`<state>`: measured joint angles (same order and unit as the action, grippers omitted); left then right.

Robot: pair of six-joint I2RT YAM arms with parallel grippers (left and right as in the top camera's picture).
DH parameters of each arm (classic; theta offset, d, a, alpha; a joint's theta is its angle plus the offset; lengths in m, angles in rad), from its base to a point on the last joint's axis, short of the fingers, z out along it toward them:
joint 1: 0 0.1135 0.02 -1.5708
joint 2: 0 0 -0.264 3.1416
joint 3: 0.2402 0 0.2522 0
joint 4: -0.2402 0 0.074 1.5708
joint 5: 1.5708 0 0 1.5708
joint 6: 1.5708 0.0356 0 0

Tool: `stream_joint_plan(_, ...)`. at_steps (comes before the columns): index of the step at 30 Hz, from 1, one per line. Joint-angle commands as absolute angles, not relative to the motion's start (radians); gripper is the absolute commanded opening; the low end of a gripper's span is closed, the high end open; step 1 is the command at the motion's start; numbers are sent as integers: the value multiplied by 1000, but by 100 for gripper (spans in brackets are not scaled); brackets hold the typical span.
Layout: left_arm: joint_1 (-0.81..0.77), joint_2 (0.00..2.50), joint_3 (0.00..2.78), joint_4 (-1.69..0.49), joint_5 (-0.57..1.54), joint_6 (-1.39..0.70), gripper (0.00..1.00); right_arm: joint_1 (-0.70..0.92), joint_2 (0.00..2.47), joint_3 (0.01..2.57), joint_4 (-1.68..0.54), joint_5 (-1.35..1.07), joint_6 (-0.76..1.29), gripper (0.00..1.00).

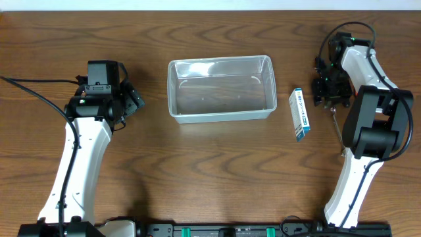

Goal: Pack container
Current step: 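Lower the right gripper onto the black-handled tool and grasp it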

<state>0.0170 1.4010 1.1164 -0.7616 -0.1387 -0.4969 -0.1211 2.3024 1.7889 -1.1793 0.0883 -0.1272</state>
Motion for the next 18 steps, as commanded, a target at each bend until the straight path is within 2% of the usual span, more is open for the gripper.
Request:
stream_joint_plan(1,21,1411,1127,-765,-159,-491,98,-123,2281,1785,-1174,97,-129,41)
stream_joint_plan(8,21,1411,1127,-765,-159,-491,98,-123,2281,1785,-1174,97,-129,24)
stream_joint_plan(13,21,1411,1127,-765,-159,-491,98,-123,2281,1785,-1174,97,-129,17)
stream_joint_plan(18,21,1411,1127,-765,-159,-491,98,-123,2281,1785,-1174,97,-129,1)
